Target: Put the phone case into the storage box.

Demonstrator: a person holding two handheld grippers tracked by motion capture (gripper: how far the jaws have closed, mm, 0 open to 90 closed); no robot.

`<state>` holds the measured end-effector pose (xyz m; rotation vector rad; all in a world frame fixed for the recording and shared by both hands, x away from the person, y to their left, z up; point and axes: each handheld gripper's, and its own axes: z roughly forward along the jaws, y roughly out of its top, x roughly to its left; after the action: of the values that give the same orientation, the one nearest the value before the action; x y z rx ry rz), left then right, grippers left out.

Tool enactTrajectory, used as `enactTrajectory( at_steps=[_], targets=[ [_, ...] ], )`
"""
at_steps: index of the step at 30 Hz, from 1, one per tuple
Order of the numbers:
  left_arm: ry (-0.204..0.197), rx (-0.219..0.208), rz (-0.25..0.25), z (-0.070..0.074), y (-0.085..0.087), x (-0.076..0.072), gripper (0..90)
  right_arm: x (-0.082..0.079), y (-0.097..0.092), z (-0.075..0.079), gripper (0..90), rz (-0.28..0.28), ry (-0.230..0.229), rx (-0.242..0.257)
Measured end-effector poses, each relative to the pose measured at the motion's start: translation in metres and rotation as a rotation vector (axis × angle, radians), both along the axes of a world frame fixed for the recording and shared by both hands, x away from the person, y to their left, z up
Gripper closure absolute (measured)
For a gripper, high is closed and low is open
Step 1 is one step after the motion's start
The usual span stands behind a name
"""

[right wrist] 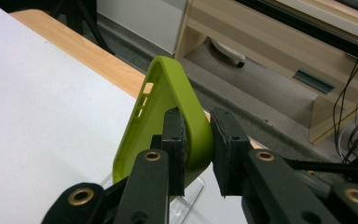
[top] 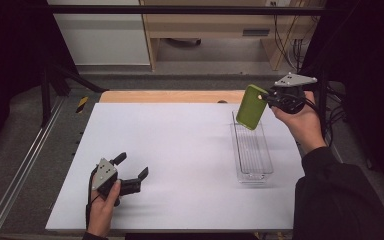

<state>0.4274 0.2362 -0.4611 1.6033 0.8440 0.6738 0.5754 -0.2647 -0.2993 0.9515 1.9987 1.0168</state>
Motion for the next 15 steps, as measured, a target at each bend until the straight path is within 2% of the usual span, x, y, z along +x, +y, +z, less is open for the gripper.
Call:
enactTrajectory(
  at_steps=[5,7,15],
  targets=[
    [0.003,0.005,-0.003,-0.001,-0.001,0.001,4.0,0.006,-0.004,-0.011,76.4,-0.016,0.018,-0.023],
    [0.002,0.008,-0.004,-0.001,-0.001,0.001,4.0,0.009,-0.005,-0.015,76.4,-0.023,0.017,-0.015],
    [0.004,0.004,0.007,-0.001,0.001,0.001,4.0,0.022,-0.005,-0.034,76.5,-0.006,0.042,-0.042]
  ],
)
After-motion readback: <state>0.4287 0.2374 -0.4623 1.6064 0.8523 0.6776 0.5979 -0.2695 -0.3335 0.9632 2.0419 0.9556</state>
